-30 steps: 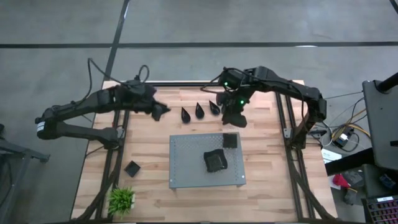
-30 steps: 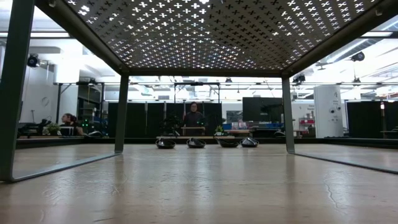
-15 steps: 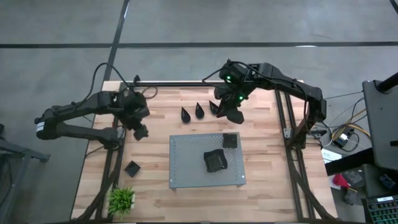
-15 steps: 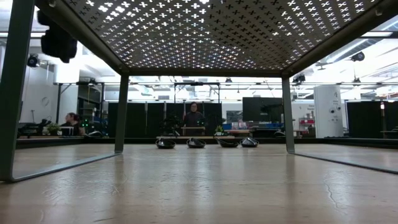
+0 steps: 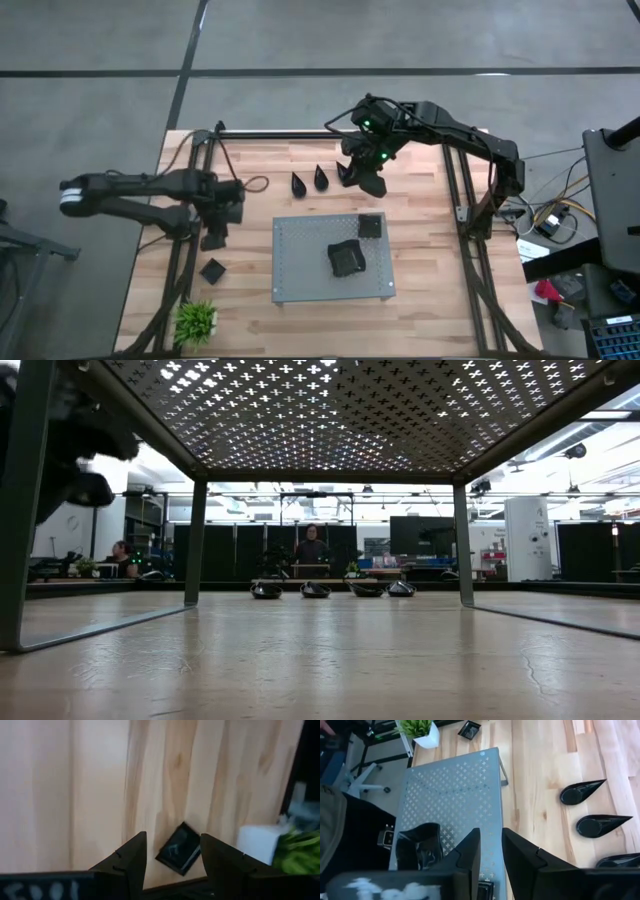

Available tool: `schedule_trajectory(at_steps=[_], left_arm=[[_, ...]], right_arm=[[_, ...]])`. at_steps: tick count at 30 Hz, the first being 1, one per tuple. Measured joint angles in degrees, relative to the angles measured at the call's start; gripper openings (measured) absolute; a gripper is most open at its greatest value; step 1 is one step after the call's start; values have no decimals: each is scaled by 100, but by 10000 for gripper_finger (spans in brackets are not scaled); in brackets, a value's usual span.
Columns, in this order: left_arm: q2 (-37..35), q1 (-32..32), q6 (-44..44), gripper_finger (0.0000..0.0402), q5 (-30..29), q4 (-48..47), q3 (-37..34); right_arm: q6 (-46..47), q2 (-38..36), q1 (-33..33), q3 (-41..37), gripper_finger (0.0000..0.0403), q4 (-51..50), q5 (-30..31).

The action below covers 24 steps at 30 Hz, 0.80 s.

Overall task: Pick & Place Mini shaped plates
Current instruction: Stack the square plate on top of the other square plates on the shelf

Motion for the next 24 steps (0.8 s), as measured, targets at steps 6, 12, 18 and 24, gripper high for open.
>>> schedule_trajectory(at_steps=[6, 12, 18, 24], left_arm=[[11, -476, 84, 177, -6, 342, -619], [131, -954, -561, 173, 70, 969, -563], [535, -1352, -2172, 166, 101, 1409, -632], [1070, -1541, -3345, 158, 70, 1424, -828]], right_arm=[[101, 2, 0, 0, 68, 132, 0], [176, 2, 0, -41, 75, 490, -2], [247, 2, 7, -124, 82, 693, -2], [170, 4, 11, -330, 81, 754, -7]])
